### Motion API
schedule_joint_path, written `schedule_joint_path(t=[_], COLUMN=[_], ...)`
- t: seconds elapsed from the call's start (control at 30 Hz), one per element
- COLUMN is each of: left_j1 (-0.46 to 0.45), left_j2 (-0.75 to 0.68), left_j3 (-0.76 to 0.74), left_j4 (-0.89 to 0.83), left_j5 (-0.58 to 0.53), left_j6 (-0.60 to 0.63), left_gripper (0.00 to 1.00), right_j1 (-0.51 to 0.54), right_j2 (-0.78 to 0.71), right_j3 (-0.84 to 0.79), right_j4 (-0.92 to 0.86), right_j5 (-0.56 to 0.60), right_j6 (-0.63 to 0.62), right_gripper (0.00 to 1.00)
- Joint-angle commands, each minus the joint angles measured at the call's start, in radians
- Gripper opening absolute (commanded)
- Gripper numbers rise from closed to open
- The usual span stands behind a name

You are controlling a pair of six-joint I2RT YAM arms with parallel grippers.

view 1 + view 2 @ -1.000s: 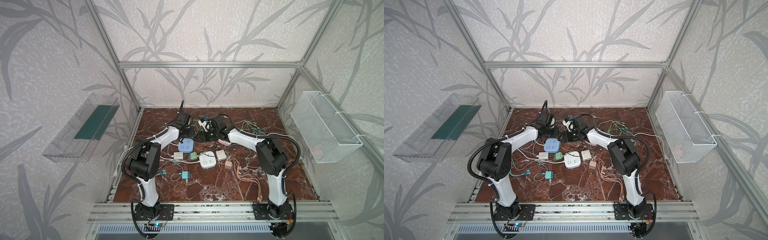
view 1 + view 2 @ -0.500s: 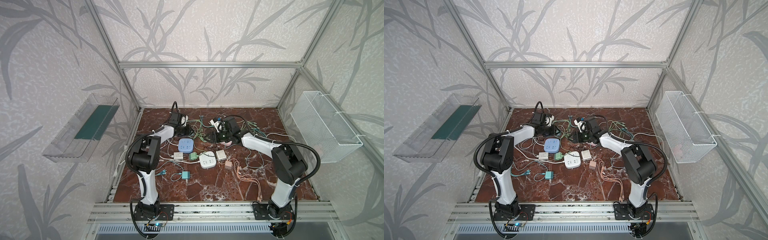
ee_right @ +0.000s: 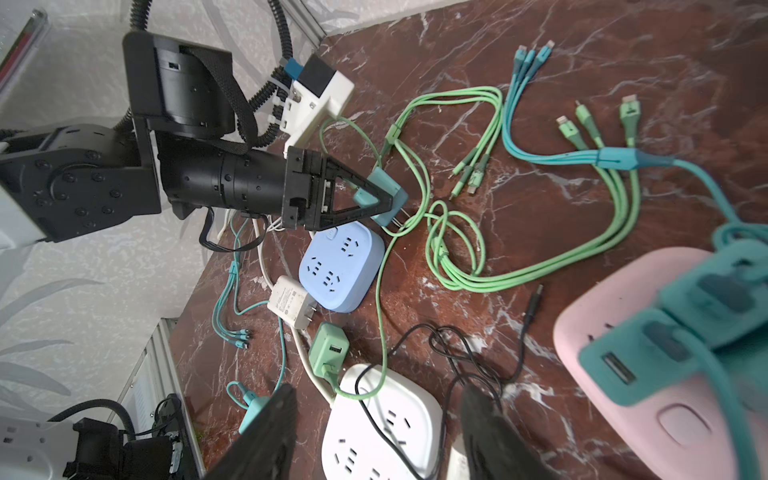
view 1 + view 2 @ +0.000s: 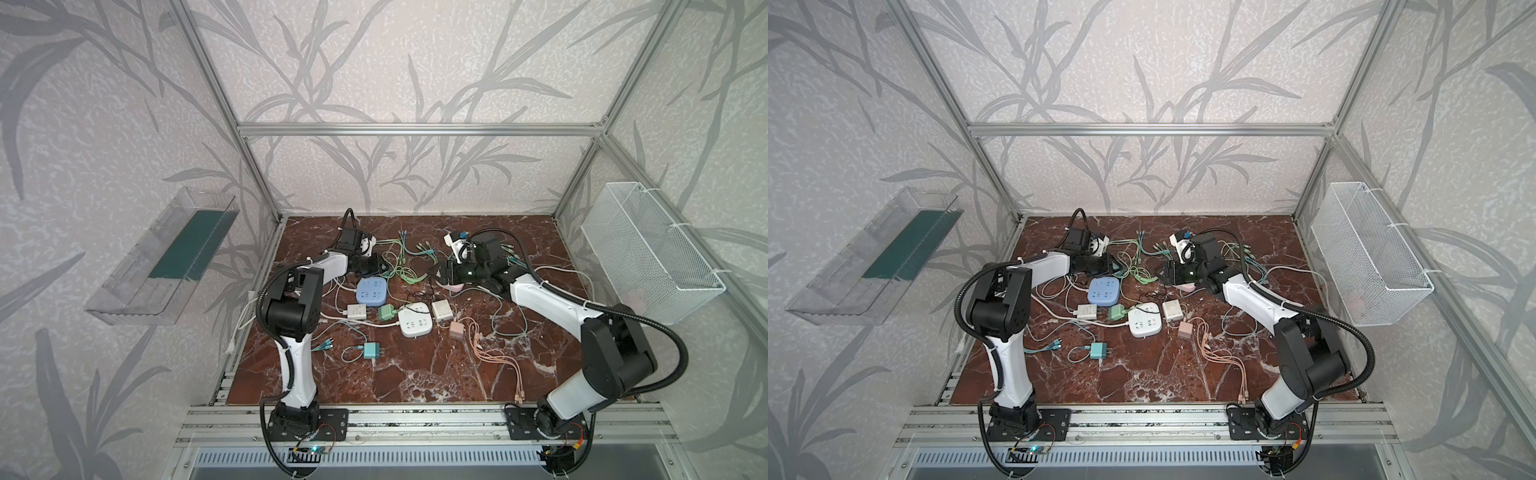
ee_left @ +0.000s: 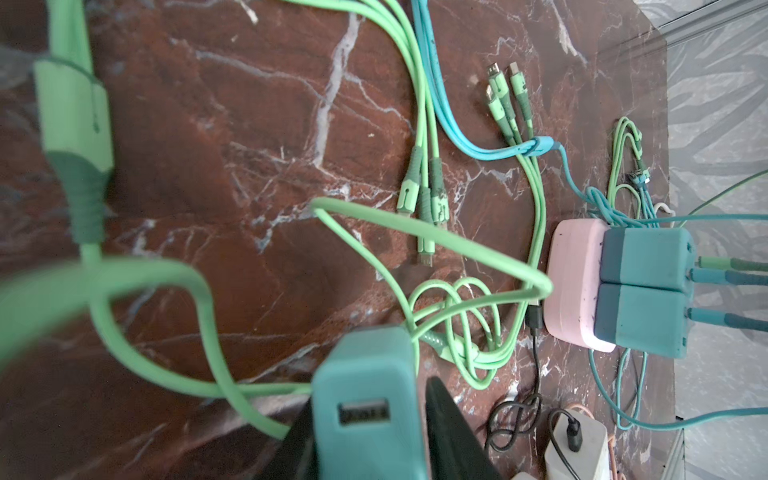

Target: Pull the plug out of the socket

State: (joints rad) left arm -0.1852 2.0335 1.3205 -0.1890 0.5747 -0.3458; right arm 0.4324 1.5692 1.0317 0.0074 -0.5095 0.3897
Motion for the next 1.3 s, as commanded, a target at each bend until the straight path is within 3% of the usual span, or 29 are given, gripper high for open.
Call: schedule_joint_path(t=[0.0, 0.27, 0.53, 0.77, 1.27], left_j1=[0.006, 0.006, 0.004, -0.018, -0.314], left_j2=[0.01, -0.032, -0.084, -0.165, -0.192], left_j3=[0.009, 0.028, 0.099, 0.1, 0.102], left_j4=[-0.059, -0.147, -0.293, -0.282, -0.146], left_j5=[-0.014, -0.103, -0.262, -0.306, -0.466], left_j6=[0.011, 0.03, 0.024, 0.025, 0.09], left_gripper=[0.46, 0.55, 0.66, 0.74, 0.76], right_j1=[-0.032, -0.088, -0.153, -0.226, -0.274], right_j2=[-0.049, -0.104, -0.163, -0.177, -0.052], right_j3=[-0.032, -0.075, -0.136, -0.191, -0.186], right_j4=[-0.035, -0.082, -0.092, -0.096, -0.098], right_j5=[0.034, 0.067, 0.085, 0.113, 0.096], right_j6=[-0.017, -0.025, -0.014, 0.015, 0.069], right_gripper=[0.63, 0.63, 0.63, 0.63, 0.56])
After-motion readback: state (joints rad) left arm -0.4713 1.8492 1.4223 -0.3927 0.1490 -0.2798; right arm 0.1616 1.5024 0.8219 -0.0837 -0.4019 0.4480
